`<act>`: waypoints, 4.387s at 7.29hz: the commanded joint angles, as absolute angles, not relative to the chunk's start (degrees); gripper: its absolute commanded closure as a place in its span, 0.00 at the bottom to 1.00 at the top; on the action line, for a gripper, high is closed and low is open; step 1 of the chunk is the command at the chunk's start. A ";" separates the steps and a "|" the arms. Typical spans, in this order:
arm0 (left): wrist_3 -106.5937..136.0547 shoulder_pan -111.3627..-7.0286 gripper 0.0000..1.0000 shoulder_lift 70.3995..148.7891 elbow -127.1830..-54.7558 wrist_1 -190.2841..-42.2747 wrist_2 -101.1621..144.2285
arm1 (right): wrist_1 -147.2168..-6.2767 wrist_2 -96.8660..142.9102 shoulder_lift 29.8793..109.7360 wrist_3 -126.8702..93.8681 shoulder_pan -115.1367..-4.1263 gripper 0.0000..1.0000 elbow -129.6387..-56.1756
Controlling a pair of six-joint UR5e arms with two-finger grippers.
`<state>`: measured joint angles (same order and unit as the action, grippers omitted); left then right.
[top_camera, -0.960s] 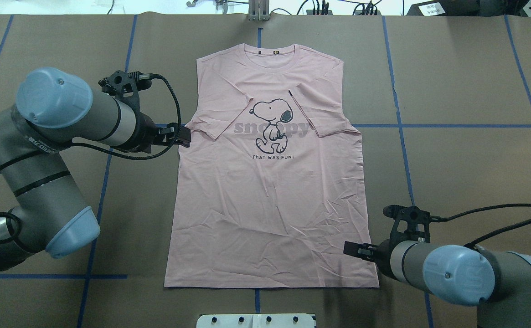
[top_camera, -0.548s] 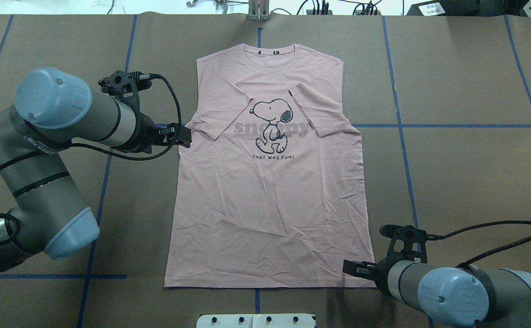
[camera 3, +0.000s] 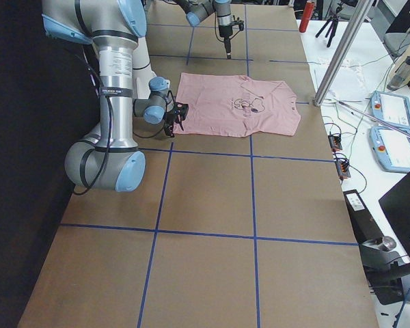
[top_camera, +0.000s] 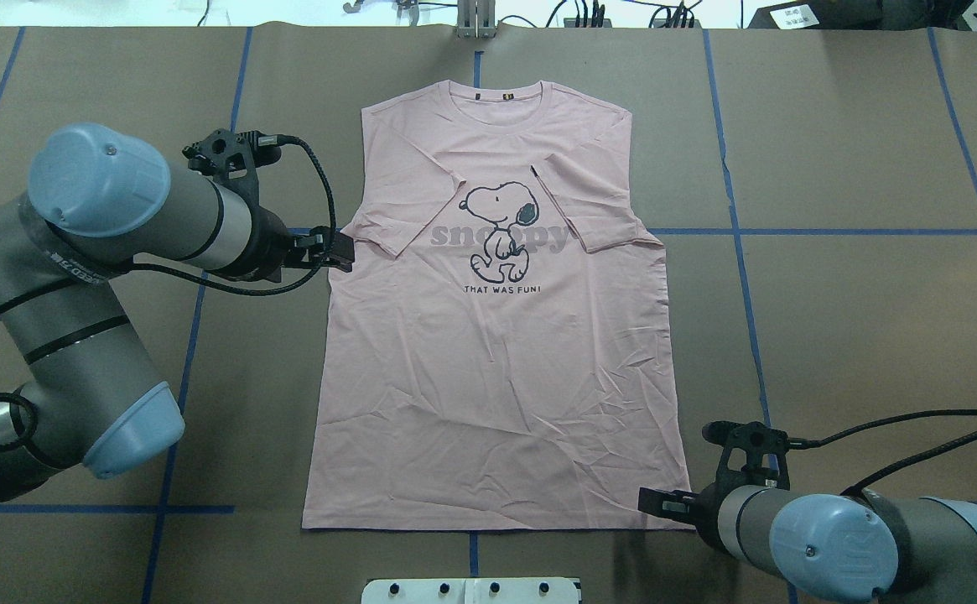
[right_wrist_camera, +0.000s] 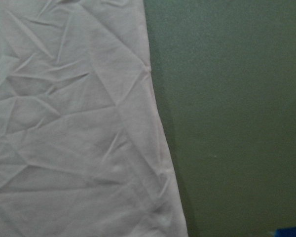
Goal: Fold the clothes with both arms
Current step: 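Move both grippers down to the shirt hem nearest the robot, then grasp both hem corners nearest the robot with both grippers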
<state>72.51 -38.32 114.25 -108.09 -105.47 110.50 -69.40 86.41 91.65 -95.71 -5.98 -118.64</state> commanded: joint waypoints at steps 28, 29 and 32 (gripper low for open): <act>107.23 -10.02 0.06 106.61 -113.47 -94.66 95.89 | -69.26 92.81 91.23 -96.24 -10.99 1.00 -122.34; 107.31 -9.93 0.10 106.52 -113.55 -94.66 95.89 | -69.26 92.81 91.23 -96.24 -11.07 1.00 -122.34; 107.40 -9.84 0.42 106.52 -113.47 -94.57 95.89 | -69.26 92.81 91.23 -96.24 -10.99 1.00 -122.34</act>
